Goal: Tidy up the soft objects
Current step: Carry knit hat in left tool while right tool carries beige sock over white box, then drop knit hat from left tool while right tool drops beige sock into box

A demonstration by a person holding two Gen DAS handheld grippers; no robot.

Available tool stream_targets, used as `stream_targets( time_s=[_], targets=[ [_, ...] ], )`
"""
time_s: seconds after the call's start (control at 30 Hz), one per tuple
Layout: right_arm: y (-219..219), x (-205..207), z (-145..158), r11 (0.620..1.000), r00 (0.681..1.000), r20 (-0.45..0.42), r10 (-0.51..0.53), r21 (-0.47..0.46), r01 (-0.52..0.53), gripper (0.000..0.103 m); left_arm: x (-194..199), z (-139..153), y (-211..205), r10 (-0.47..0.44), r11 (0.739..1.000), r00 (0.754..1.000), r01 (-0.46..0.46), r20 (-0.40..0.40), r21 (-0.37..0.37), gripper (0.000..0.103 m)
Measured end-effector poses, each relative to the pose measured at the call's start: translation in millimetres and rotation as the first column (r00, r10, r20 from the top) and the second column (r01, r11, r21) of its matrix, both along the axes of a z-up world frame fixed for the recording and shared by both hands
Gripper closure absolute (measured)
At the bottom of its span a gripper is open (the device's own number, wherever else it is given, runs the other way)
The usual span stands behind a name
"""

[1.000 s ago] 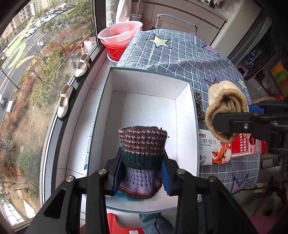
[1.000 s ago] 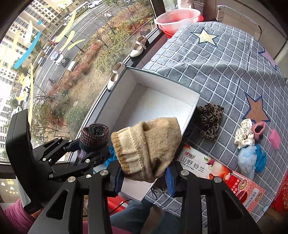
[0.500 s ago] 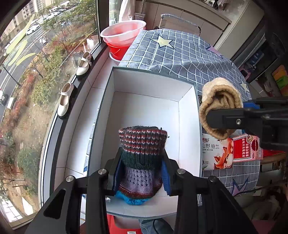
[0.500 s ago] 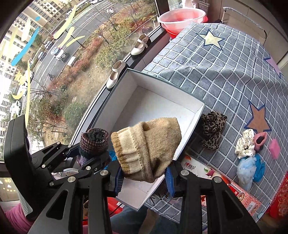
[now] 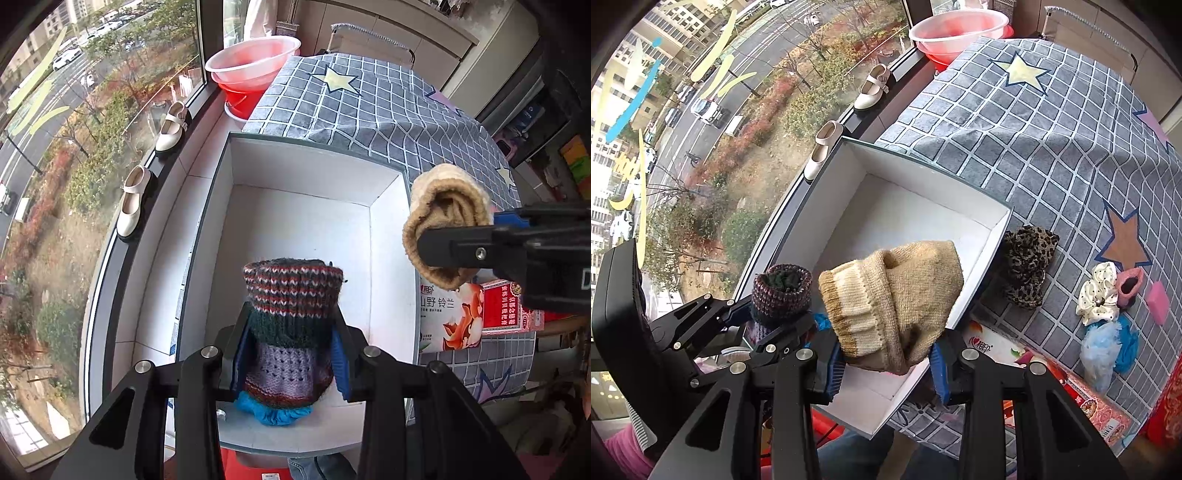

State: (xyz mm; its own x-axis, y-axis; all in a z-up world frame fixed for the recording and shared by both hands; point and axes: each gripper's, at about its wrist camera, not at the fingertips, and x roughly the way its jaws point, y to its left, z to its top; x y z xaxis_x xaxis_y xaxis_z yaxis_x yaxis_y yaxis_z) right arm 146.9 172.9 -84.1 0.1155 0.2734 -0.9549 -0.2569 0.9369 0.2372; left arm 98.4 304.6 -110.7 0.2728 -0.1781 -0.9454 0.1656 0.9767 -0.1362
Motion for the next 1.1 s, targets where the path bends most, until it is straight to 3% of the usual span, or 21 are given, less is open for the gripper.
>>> stream_targets(
  time_s=[1.1],
  targets=[
    [6.2,11.6,-8.9,1.0,1.0,-0.008,0.016,-0.002,-0.016,0.064,0.7,-17.2,0.3,0.004,1.0,1.0,-0.004,-0.018,0.011,0.062]
  ],
)
